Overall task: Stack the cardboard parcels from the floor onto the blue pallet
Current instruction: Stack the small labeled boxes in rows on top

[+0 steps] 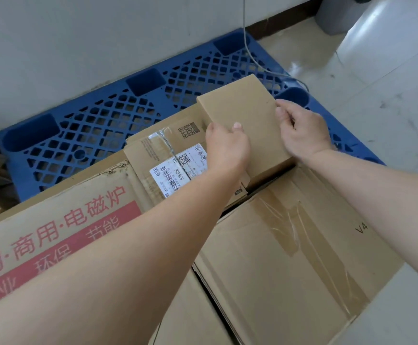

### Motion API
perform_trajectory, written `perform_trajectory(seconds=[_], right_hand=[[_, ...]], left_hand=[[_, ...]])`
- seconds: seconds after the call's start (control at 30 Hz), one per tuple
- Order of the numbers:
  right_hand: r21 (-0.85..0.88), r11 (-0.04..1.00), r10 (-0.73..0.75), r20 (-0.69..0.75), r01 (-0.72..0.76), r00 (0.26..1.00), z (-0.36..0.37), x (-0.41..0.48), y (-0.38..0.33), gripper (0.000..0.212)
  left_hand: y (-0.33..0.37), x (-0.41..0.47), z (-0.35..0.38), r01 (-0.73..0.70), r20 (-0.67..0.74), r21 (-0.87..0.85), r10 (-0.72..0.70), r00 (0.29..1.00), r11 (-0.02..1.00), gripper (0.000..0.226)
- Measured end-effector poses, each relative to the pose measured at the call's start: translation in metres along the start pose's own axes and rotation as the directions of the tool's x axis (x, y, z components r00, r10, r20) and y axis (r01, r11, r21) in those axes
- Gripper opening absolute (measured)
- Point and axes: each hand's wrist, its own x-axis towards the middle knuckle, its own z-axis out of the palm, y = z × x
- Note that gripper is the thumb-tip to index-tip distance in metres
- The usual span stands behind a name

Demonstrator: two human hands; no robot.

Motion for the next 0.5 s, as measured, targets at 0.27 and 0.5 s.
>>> perform_trajectory(seconds=[0.27, 0.5], right_hand=[[-0.086, 0.996, 0.046, 0.078, -0.039, 0.996, 0.019, -0.006, 0.007, 0.041], [-0.156, 0.986, 0.085, 0.170, -0.059, 0.982, 0.022, -0.013, -0.007, 0.041]], left_hand=[[-0.003, -0.001, 0.006, 0.004, 0.013, 0.124, -0.006, 1.000, 0.992, 0.030], [-0.006, -0.012, -0.004, -0.016, 0.095, 0.182, -0.001, 0.995, 0.983, 0.041]])
